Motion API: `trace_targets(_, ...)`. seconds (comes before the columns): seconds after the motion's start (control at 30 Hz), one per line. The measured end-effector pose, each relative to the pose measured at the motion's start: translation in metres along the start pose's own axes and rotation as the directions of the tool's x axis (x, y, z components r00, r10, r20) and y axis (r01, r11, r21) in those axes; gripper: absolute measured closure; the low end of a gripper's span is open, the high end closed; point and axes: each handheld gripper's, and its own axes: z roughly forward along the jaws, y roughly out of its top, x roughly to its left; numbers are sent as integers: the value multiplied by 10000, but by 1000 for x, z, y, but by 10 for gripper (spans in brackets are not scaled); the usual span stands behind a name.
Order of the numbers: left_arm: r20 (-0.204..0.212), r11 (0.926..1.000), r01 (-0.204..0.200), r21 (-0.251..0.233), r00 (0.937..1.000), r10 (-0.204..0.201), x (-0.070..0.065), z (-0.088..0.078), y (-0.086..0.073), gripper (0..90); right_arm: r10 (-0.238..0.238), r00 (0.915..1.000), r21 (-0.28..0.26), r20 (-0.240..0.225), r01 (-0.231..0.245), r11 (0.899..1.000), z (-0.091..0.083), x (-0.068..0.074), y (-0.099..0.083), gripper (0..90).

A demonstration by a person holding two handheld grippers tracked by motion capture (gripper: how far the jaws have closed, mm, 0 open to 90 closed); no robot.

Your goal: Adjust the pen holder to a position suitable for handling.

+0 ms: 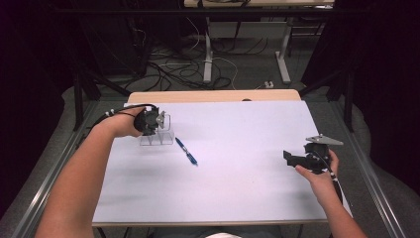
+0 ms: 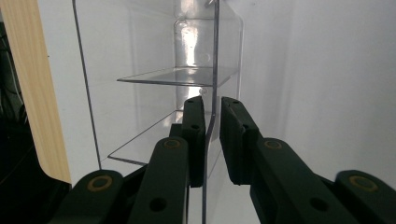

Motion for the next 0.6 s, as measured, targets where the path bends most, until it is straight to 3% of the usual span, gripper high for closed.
trace_targets(0.4, 573, 9999, -56, -122, 9983, 63, -8, -3, -1, 870, -24, 10000, 22, 5, 24, 10000, 0, -1, 0, 49)
trace_targets(0.6, 482, 9999, -90, -115, 9988, 95, -15, -4, -1, 887, -3, 10000, 95, -20, 3, 10000, 1, 0, -1, 50)
